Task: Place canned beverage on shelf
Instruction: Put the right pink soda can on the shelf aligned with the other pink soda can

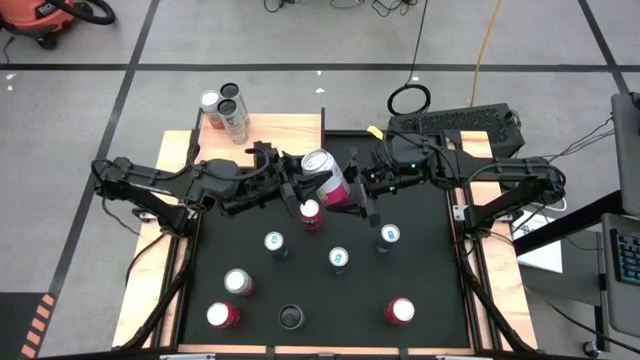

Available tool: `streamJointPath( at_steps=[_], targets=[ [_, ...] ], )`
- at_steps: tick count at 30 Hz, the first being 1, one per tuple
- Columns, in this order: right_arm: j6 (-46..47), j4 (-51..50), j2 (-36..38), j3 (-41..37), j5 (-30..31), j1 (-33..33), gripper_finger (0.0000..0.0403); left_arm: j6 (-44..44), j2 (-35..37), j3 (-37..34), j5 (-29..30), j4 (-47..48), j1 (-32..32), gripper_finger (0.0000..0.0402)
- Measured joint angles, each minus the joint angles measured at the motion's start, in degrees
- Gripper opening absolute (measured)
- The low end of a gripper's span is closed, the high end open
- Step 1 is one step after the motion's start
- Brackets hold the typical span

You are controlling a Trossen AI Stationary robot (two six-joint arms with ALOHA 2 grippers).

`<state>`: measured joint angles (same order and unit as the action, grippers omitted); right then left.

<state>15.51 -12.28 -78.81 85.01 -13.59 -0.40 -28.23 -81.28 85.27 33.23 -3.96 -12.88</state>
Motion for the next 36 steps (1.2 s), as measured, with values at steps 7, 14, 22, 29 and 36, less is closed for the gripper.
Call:
streamJointPath(
  at_steps=[7, 14, 22, 29, 36],
  targets=[
    [1.61, -5.04, 1.60, 0.09, -0.18, 0.00, 0.0348, 0.03, 0.75, -0.07, 0.94, 0.60, -0.70, 0.0289],
    [-0.20, -16.05, 4.11, 0.07, -0.34, 0.00, 0.0361, 0.53, 4.21, -0.07, 6.95, 5.85, -3.26, 0.0288],
    [-1.08, -32.00, 8.34, 0.04, -0.16, 0.13, 0.0361, 0.02, 12.37, -0.07, 22.68, 19.94, -8.85, 0.0288],
    [0.74, -37.60, 13.23, 0.00, 1.23, 0.13, 0.0360, 0.04, 18.80, -0.02, 36.51, 30.46, -12.01, 0.0287],
    [4.18, -40.43, 17.50, -0.04, 5.98, 0.87, 0.0360, 2.70, 24.25, 0.04, 36.71, 32.64, -8.24, 0.0287]
  ],
)
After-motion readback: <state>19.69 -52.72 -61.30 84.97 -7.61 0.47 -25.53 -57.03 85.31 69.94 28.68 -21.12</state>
